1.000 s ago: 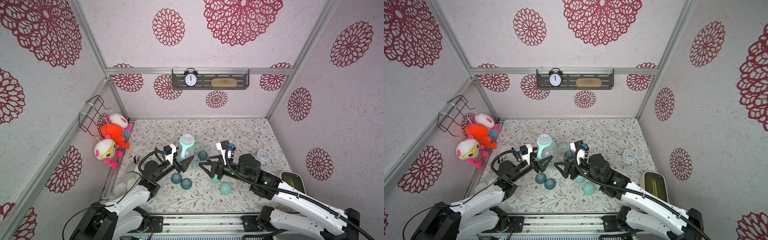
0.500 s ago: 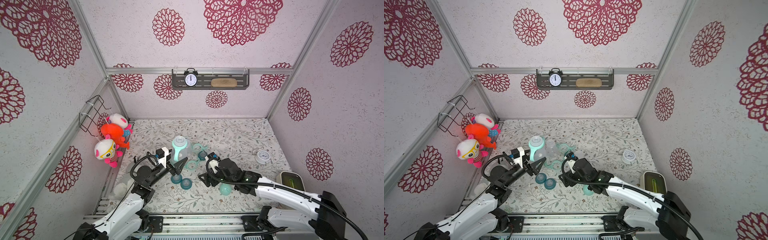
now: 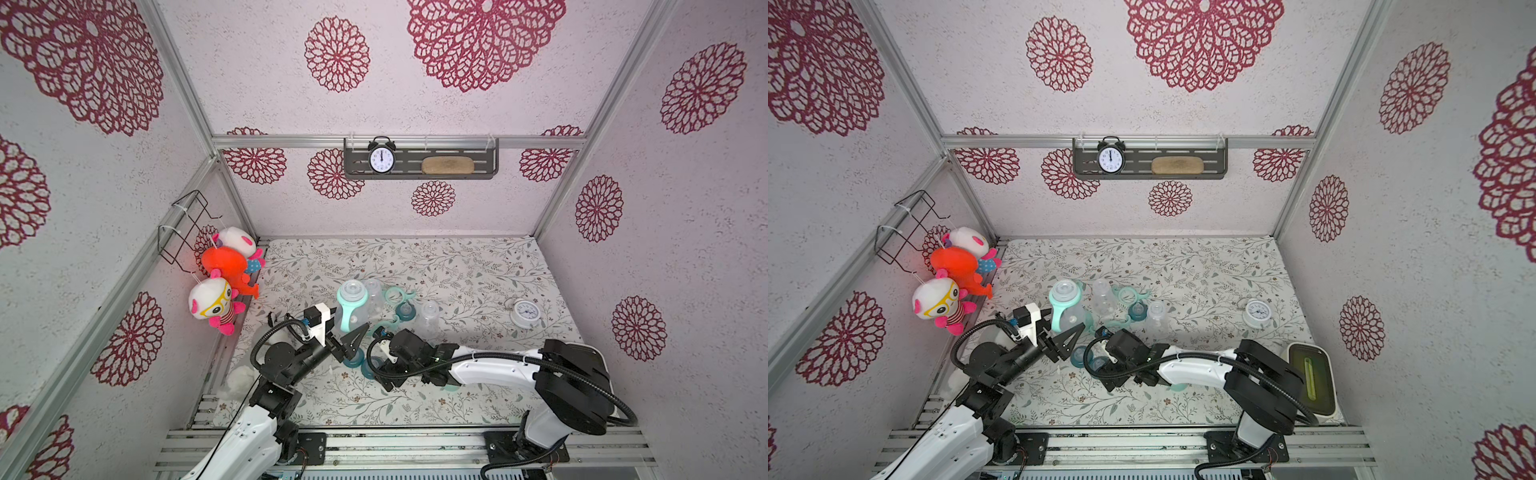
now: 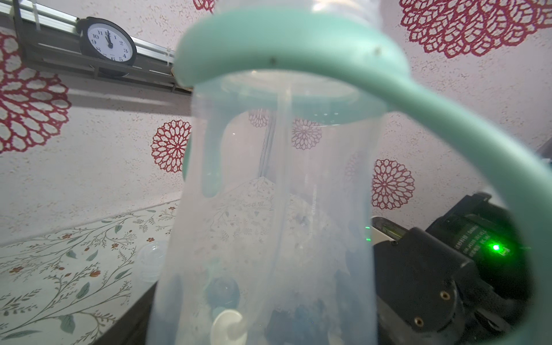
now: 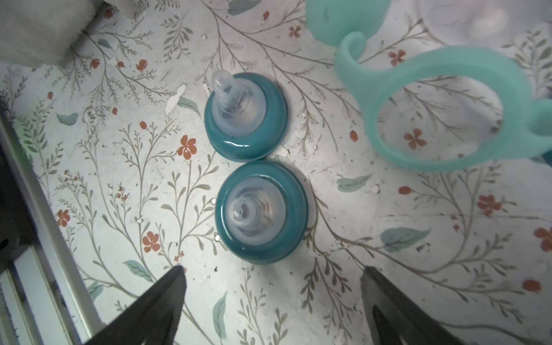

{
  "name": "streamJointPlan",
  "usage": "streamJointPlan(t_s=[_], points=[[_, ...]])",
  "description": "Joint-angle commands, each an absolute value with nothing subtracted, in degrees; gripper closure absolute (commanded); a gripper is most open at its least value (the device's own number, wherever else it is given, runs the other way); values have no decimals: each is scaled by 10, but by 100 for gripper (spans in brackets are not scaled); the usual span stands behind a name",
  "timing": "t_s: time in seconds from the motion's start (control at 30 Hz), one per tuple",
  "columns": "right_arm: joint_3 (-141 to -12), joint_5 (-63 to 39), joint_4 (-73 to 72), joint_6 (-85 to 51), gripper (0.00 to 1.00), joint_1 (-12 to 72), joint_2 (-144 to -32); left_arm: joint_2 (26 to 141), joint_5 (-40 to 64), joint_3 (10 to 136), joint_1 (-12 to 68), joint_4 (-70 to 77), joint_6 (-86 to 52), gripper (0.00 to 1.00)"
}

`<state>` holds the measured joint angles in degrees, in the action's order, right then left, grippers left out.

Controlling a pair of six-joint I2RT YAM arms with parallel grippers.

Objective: Assemble the baby bottles
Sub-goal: Pick up the nipple from the center of the board.

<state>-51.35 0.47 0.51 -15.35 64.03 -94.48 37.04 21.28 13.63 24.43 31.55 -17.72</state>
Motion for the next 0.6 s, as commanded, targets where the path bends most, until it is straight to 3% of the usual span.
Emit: streamJointPlan(t_s=[0.0,0.27,0.57], points=[[-545,19,-17,-129,7,647,-968,358,208,137,241,296,-185,100],[-580,47,-20,-118,8,660,-1034,332,210,143,240,263,-186,100],[-603,97,6,-109,16,683,-1076,330,207,145,241,256,-184,100]])
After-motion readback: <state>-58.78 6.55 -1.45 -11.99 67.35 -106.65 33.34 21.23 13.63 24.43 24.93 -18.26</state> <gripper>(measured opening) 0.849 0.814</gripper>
